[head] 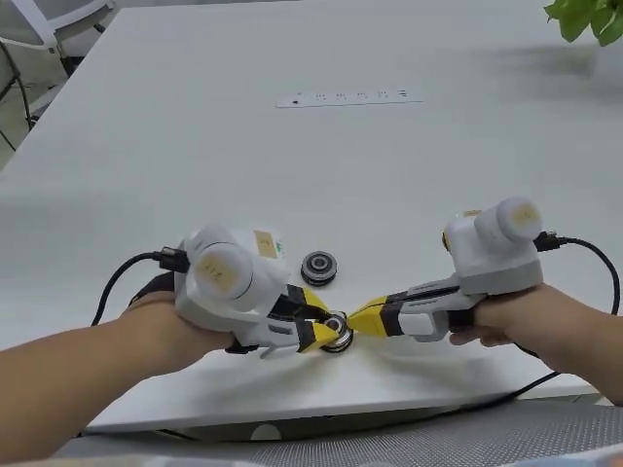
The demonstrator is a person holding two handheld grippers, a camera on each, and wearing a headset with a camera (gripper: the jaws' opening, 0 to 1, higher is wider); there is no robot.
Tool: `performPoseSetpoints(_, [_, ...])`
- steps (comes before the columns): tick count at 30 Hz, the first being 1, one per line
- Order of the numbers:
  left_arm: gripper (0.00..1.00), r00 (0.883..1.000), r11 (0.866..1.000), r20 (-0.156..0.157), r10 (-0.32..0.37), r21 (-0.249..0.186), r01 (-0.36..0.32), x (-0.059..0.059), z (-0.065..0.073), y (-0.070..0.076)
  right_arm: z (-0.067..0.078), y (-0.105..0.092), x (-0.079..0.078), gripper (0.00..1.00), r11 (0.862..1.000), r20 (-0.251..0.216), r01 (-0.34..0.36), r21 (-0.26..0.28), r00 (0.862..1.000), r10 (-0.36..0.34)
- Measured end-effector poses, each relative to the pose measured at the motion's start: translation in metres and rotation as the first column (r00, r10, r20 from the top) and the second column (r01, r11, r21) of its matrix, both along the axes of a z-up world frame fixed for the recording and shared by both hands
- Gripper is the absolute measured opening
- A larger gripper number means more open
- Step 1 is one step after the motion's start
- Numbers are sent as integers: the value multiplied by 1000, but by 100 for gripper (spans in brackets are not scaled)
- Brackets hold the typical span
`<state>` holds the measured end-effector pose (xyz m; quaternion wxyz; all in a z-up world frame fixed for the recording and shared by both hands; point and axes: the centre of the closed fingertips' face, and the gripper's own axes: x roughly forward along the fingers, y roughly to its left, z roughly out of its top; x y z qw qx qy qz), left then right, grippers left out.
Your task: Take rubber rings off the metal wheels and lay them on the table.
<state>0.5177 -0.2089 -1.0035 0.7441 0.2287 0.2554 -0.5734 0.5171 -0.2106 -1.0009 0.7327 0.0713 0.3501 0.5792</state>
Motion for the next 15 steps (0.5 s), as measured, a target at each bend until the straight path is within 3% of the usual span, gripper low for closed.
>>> performPoseSetpoints(15, [12,1000,1000,-2,-2,1,2,0,0,0,0,2,-2,0,1000,7,-23,1,1000,23])
